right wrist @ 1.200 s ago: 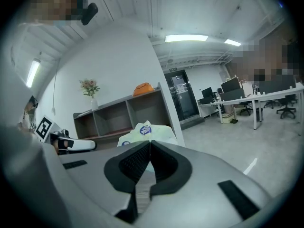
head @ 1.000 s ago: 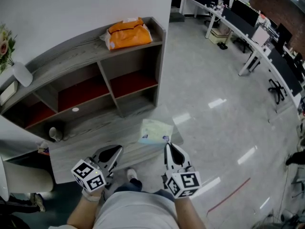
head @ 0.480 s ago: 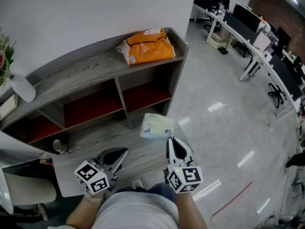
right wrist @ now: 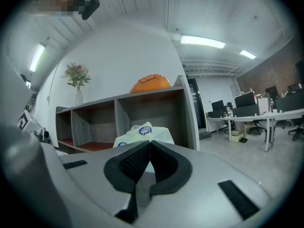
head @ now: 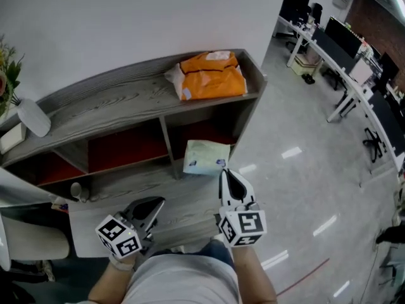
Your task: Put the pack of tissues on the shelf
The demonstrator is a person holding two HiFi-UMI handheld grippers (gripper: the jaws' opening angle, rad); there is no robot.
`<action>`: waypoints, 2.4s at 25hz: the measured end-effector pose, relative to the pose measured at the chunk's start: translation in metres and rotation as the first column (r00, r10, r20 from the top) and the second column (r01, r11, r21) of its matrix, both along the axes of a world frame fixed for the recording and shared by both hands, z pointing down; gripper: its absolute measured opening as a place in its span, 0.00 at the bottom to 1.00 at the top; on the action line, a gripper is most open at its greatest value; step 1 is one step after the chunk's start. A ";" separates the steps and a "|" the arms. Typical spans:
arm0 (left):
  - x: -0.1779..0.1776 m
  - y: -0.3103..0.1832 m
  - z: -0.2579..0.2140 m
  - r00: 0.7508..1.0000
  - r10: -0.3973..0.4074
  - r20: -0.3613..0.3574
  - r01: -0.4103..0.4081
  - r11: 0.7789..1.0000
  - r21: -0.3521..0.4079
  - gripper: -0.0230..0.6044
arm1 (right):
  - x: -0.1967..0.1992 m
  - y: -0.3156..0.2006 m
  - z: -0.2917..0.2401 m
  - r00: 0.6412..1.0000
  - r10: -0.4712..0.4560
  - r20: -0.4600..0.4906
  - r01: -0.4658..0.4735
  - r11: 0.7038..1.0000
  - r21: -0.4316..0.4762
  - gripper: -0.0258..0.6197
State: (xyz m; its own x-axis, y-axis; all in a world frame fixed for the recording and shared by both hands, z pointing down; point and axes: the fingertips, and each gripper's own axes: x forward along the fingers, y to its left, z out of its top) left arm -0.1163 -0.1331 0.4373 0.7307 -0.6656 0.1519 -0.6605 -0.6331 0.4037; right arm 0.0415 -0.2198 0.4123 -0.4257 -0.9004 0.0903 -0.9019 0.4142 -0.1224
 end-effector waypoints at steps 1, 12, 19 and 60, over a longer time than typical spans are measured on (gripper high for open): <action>0.001 -0.004 -0.001 1.000 -0.017 -0.001 0.017 1.000 -0.001 0.06 | -0.001 -0.008 -0.001 1.000 -0.014 -0.012 0.014 1.000 0.006 0.07; 0.010 -0.034 -0.002 0.973 -0.232 0.009 0.232 0.972 -0.017 0.06 | -0.003 -0.097 0.010 0.987 -0.160 -0.018 0.160 0.987 -0.014 0.07; 0.013 -0.037 0.002 0.939 -0.343 0.034 0.344 0.939 -0.028 0.06 | 0.004 -0.136 0.025 0.983 -0.180 -0.027 0.179 0.983 -0.044 0.07; 0.017 -0.026 0.012 0.932 -0.358 0.047 0.360 0.931 -0.053 0.06 | 0.005 -0.139 0.052 0.984 -0.166 -0.063 0.161 0.984 -0.080 0.18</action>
State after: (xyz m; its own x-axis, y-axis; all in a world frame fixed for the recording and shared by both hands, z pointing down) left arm -0.0988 -0.1590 0.4497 0.4378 -0.8714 0.2216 -0.8541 -0.3261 0.4052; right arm 0.0467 -0.3587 0.4644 -0.5567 -0.8091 0.1882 -0.8304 0.5485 -0.0980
